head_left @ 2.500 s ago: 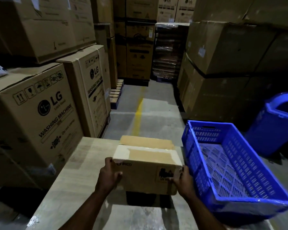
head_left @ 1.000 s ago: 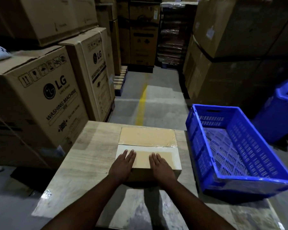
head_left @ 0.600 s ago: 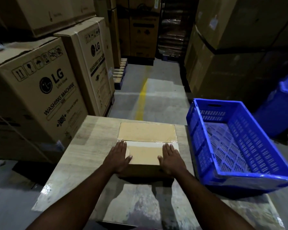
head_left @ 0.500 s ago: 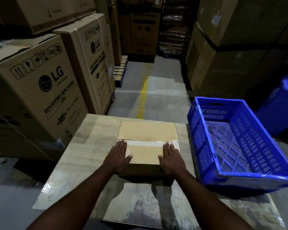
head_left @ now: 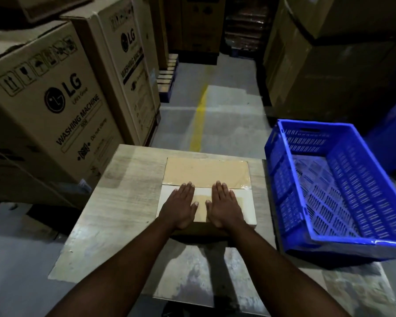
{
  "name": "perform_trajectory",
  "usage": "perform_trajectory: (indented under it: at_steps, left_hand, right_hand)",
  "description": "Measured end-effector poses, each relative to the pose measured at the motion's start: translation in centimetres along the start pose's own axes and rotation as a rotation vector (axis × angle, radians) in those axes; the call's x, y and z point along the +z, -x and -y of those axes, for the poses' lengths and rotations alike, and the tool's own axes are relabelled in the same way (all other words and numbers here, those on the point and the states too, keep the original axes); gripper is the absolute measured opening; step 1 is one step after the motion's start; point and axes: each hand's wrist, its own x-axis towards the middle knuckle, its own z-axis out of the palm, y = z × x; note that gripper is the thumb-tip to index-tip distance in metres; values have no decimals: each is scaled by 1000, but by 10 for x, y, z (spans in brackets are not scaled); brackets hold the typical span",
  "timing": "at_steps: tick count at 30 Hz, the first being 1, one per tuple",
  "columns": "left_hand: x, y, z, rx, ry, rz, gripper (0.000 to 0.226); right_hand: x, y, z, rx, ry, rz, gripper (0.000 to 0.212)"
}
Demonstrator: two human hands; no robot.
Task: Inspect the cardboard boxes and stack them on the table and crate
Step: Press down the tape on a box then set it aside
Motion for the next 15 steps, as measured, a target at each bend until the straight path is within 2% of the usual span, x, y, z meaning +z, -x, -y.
perform_trajectory:
  at_steps: [2, 5, 9, 15]
  left_hand:
    - [-2, 0, 4, 1, 48, -54, 76]
    - [-6, 0, 24, -87, 83, -162, 84]
    - [-2, -1, 49, -78, 70, -130, 87]
    - [5, 1, 53, -57, 136, -208, 81]
  right_hand:
    - [-7, -2, -4, 14, -11, -20, 66]
    - [-19, -4, -27, 129, -16, -91, 69]
    - [-17, -2, -57, 171, 4, -31, 69]
    - [-13, -1, -55, 165, -110, -80, 67]
